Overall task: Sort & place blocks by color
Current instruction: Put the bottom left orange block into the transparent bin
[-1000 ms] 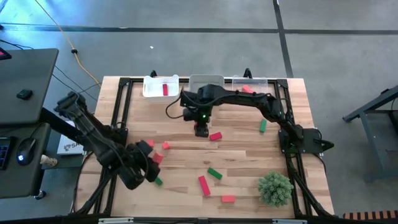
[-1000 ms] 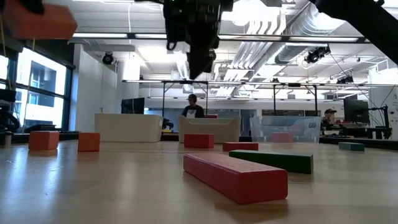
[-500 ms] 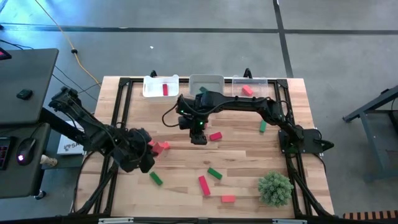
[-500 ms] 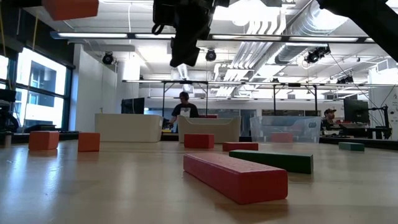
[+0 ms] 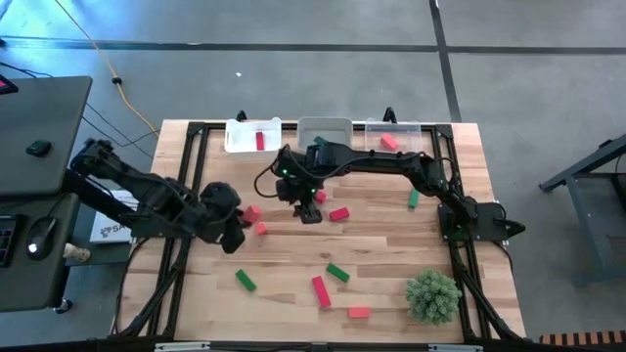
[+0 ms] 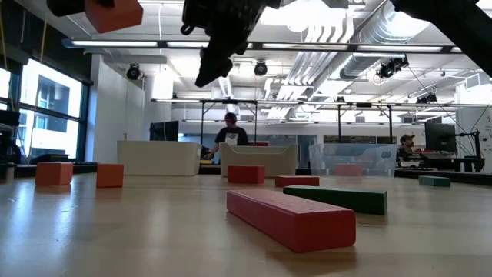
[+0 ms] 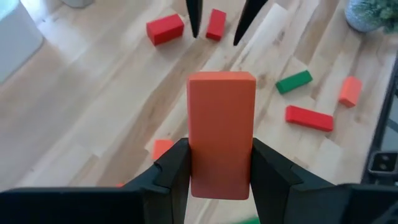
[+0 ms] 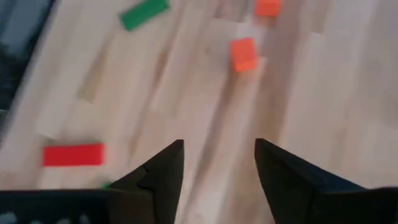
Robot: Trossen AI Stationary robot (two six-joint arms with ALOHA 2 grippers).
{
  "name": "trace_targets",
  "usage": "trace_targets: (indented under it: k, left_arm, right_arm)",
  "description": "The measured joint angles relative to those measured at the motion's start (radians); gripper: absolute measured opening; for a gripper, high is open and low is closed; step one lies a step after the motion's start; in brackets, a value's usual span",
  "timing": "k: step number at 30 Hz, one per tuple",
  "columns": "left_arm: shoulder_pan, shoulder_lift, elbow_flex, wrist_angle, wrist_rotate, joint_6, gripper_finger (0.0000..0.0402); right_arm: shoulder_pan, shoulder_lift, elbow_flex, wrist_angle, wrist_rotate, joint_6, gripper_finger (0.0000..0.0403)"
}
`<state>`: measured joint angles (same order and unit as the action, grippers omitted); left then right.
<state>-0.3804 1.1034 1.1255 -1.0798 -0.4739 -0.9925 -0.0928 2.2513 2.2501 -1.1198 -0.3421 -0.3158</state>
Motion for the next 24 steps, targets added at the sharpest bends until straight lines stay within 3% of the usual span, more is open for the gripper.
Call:
trace_targets:
  k: [7,24]
  left_arm:
    - [0.093,-0.014,0.000,0.001,0.044,0.093,0.0113]
    - [0.299,-0.014,0.000,0.089,0.047,0.431,0.0113]
  right_arm:
    - [-0.025,-0.003,0.109,-0.012,0.020,-0.136,0.0215]
    - [-0.076,-0.066,0.105,0.052,-0.076,-0.254,0.0216]
